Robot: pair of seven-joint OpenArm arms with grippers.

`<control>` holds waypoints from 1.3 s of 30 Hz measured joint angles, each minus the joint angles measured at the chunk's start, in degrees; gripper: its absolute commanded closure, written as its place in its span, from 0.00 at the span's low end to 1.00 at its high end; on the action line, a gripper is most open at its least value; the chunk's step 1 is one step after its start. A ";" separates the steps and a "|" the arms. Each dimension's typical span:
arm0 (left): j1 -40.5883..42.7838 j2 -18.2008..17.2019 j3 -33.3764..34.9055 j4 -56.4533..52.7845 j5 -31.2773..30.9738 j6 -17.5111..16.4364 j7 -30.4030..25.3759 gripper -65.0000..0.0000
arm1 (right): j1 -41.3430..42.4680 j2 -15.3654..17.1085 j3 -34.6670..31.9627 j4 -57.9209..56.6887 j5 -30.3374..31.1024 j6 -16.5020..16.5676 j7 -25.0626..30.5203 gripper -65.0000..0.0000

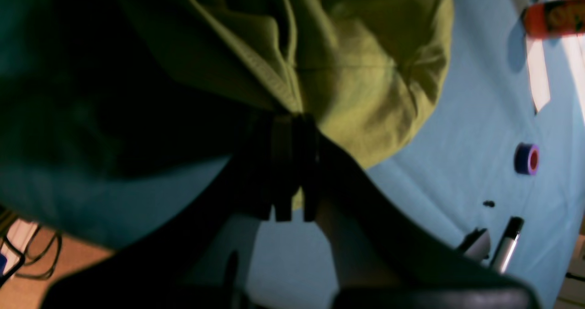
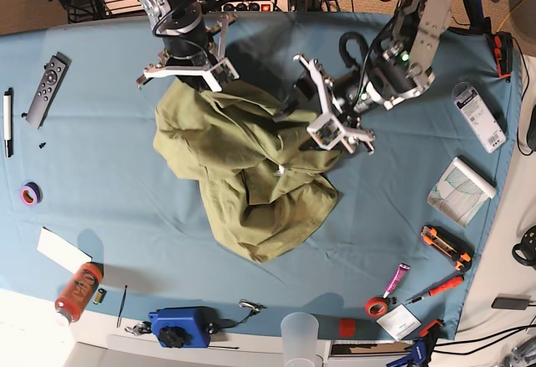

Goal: Layout the t-shirt on the table in an organized manner, then fold the t-shirt properly
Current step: 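Reach the left gripper into the shirt and grasp fabric near the tag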

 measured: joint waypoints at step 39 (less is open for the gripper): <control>-13.20 -0.17 0.13 -10.27 -7.43 2.97 11.87 0.94 | -1.51 -0.02 0.02 0.00 -0.96 4.09 1.57 0.71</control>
